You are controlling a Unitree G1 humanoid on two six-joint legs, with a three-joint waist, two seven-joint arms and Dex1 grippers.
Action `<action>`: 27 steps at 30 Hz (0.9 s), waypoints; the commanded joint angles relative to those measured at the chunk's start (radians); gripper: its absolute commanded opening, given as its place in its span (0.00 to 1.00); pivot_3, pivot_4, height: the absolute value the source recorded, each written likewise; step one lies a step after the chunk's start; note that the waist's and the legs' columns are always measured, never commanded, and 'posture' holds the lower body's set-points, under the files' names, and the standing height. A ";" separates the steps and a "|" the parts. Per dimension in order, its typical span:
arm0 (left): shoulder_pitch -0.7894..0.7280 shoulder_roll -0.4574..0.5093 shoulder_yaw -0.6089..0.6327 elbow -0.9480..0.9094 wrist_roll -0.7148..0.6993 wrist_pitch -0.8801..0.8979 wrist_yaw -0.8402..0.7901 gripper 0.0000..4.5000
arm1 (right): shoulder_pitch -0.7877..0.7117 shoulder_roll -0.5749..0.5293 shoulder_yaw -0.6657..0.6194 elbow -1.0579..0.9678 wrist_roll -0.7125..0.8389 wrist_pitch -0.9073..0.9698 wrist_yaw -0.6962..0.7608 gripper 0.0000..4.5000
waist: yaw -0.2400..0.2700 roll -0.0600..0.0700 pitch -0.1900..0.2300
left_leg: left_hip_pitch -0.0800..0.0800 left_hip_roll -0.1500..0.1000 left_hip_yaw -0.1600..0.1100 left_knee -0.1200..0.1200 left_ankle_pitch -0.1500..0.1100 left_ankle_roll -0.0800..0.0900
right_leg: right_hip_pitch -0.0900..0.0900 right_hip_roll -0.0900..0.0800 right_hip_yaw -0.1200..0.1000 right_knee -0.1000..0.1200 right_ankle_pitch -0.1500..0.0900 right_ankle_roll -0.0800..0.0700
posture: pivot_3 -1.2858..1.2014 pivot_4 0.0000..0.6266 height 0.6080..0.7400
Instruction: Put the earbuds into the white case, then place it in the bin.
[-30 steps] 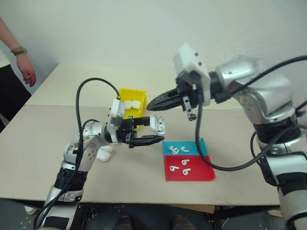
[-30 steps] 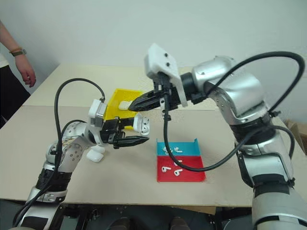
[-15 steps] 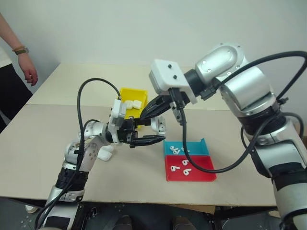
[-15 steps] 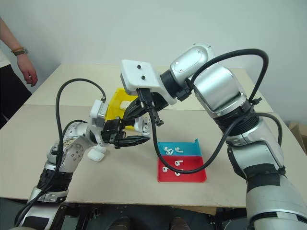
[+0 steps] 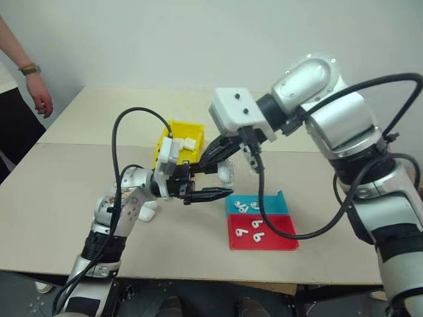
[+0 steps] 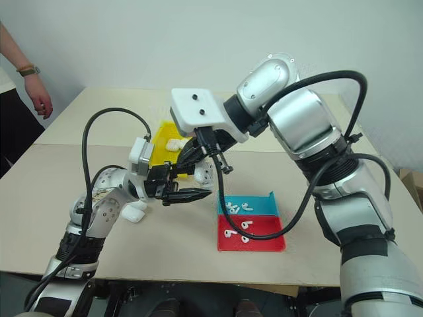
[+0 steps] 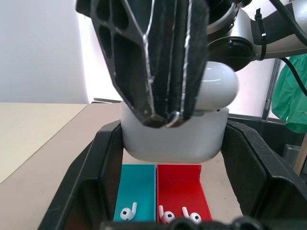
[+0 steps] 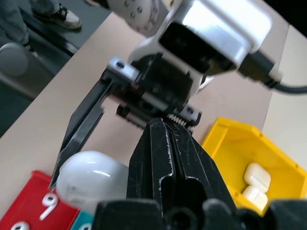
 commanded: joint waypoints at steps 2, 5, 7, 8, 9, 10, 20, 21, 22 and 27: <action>-0.021 0.000 0.025 -0.040 -0.012 -0.026 0.009 0.62 | 0.008 -0.043 -0.068 -0.036 0.021 -0.016 0.034 0.01 | 0.000 0.000 0.000 | 0.000 0.000 0.000 0.000 0.000 0.000 | 0.000 0.000 0.000 0.000 0.000 0.000 | 0.52 0.24 1.00; -0.018 0.000 0.028 -0.042 -0.015 -0.027 0.014 0.62 | 0.017 -0.045 -0.110 -0.041 0.045 0.025 -0.007 0.01 | -0.001 0.000 0.000 | 0.000 0.000 0.000 0.000 0.000 0.000 | 0.000 0.000 0.000 0.000 0.000 0.000 | 0.52 0.24 1.00; -0.015 -0.009 0.033 -0.047 -0.010 -0.035 0.033 0.62 | 0.035 -0.036 -0.173 -0.043 0.073 0.062 -0.069 0.01 | -0.001 0.001 0.000 | 0.000 0.000 0.000 0.000 0.000 0.000 | 0.000 0.000 0.000 0.000 0.000 0.000 | 0.52 0.24 1.00; -0.013 -0.014 0.037 -0.049 -0.006 -0.042 0.047 0.62 | 0.039 -0.026 -0.227 -0.036 0.105 0.108 -0.116 0.01 | 0.000 0.001 0.000 | 0.000 0.000 0.000 0.000 0.000 0.000 | 0.000 0.000 0.000 0.001 0.000 0.000 | 0.52 0.24 1.00; -0.012 -0.017 0.040 -0.051 -0.003 -0.047 0.057 0.62 | 0.042 -0.020 -0.264 -0.033 0.128 0.142 -0.149 0.01 | 0.000 0.001 0.000 | 0.000 0.000 0.000 0.000 0.000 0.000 | 0.000 0.000 0.000 0.000 0.000 0.000 | 0.52 0.24 1.00; -0.009 -0.022 0.049 -0.054 0.001 -0.051 0.081 0.62 | 0.049 -0.016 -0.320 -0.034 0.163 0.202 -0.198 0.01 | 0.001 0.001 0.000 | 0.000 0.000 0.000 0.000 0.000 0.000 | 0.000 0.000 0.000 0.000 0.000 0.000 | 0.52 0.24 1.00; 0.016 -0.059 0.147 -0.091 0.124 -0.089 0.444 0.62 | 0.349 -0.086 -0.602 -0.240 0.345 0.509 -0.493 0.01 | 0.005 0.001 0.000 | 0.000 -0.001 -0.002 0.000 0.000 0.000 | 0.002 -0.001 -0.001 0.000 0.000 0.000 | 0.52 0.24 1.00; 0.017 -0.062 0.156 -0.091 0.138 -0.086 0.484 0.62 | 0.391 -0.092 -0.616 -0.273 0.359 0.536 -0.519 0.01 | 0.004 0.001 0.000 | 0.000 -0.001 -0.002 0.000 0.000 0.000 | 0.002 -0.001 -0.001 0.000 0.000 0.000 | 0.52 0.24 1.00; 0.017 -0.066 0.163 -0.088 0.160 -0.085 0.529 0.62 | 0.435 -0.100 -0.624 -0.305 0.368 0.555 -0.541 0.01 | 0.003 0.001 0.000 | 0.000 -0.001 -0.002 0.000 0.000 0.000 | 0.001 -0.001 -0.001 0.000 0.000 0.000 | 0.52 0.24 1.00; -0.011 -0.070 0.163 -0.015 0.268 -0.069 0.700 0.62 | 0.601 -0.111 -0.597 -0.439 0.363 0.544 -0.631 0.01 | -0.001 0.001 0.000 | 0.000 -0.002 -0.002 0.000 0.000 0.000 | 0.002 -0.001 -0.001 0.000 0.000 0.000 | 0.52 0.24 1.00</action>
